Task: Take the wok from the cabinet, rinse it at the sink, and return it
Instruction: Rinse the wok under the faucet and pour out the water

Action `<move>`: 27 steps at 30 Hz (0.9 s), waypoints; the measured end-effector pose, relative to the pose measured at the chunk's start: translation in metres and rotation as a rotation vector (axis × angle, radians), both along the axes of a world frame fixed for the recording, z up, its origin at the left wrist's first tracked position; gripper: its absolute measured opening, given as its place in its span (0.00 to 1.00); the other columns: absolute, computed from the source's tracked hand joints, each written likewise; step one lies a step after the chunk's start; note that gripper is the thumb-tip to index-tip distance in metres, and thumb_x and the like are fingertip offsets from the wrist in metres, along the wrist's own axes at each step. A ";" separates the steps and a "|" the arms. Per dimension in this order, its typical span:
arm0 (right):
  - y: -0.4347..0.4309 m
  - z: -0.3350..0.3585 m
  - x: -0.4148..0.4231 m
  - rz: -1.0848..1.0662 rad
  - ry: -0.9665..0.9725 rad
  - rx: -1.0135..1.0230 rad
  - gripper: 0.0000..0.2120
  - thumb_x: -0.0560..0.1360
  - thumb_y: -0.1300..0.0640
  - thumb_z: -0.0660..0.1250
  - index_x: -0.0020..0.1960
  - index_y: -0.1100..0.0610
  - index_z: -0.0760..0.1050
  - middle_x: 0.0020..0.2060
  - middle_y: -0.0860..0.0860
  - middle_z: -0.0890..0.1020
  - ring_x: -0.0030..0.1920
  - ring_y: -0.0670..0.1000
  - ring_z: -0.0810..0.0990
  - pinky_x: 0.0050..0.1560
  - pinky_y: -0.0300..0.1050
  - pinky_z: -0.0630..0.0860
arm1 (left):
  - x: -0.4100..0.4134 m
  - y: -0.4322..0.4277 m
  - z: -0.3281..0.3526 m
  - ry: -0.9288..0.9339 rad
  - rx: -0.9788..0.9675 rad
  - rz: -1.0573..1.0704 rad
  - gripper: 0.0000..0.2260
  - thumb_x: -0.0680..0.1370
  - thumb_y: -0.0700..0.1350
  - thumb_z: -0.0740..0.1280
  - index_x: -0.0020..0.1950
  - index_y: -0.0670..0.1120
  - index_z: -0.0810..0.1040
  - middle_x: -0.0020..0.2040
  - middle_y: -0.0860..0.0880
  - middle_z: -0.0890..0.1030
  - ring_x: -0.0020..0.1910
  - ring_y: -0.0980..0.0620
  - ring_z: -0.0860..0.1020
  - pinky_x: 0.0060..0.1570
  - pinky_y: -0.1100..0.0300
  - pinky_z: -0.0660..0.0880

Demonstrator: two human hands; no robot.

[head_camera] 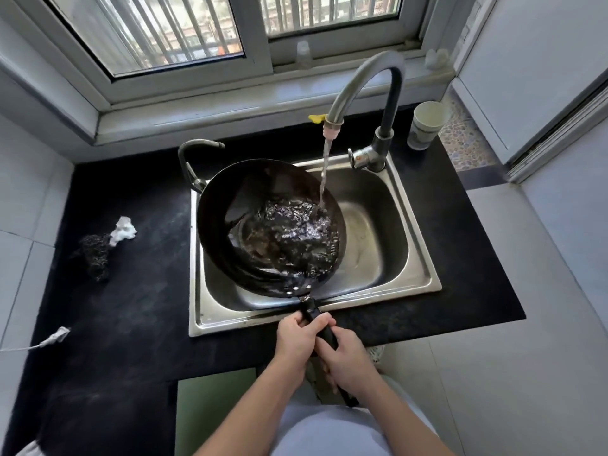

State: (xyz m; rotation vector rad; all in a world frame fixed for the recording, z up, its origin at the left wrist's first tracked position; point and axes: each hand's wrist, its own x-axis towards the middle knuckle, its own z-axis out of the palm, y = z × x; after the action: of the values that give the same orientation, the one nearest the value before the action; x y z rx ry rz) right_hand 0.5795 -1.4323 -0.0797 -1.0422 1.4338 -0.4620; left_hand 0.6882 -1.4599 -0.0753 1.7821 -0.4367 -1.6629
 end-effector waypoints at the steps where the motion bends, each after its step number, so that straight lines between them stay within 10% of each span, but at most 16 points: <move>1: -0.003 0.001 -0.001 0.010 -0.004 0.008 0.11 0.78 0.55 0.65 0.37 0.56 0.74 0.21 0.48 0.76 0.20 0.47 0.73 0.23 0.39 0.68 | -0.001 -0.002 -0.001 -0.005 0.008 0.007 0.02 0.74 0.37 0.73 0.41 0.41 0.84 0.43 0.40 0.87 0.44 0.43 0.84 0.49 0.49 0.80; 14: -0.039 0.008 -0.022 0.125 0.061 -0.048 0.12 0.76 0.51 0.66 0.37 0.55 0.74 0.23 0.48 0.77 0.20 0.44 0.74 0.25 0.39 0.68 | -0.016 -0.029 0.008 0.110 0.025 0.142 0.06 0.74 0.36 0.73 0.48 0.34 0.82 0.42 0.40 0.85 0.38 0.46 0.83 0.34 0.58 0.80; 27: -0.022 0.021 -0.024 0.155 0.345 -0.162 0.08 0.75 0.51 0.69 0.40 0.47 0.72 0.29 0.42 0.76 0.33 0.45 0.75 0.32 0.33 0.67 | -0.012 -0.019 -0.003 0.565 0.028 0.102 0.06 0.78 0.37 0.67 0.54 0.40 0.79 0.44 0.44 0.83 0.45 0.49 0.80 0.53 0.54 0.75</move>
State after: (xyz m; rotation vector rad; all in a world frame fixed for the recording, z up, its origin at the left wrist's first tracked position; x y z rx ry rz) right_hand 0.5558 -1.4547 -0.0589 -1.4044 1.6208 -0.2981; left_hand 0.6761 -1.4785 -0.0780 1.2460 -0.0661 -2.0003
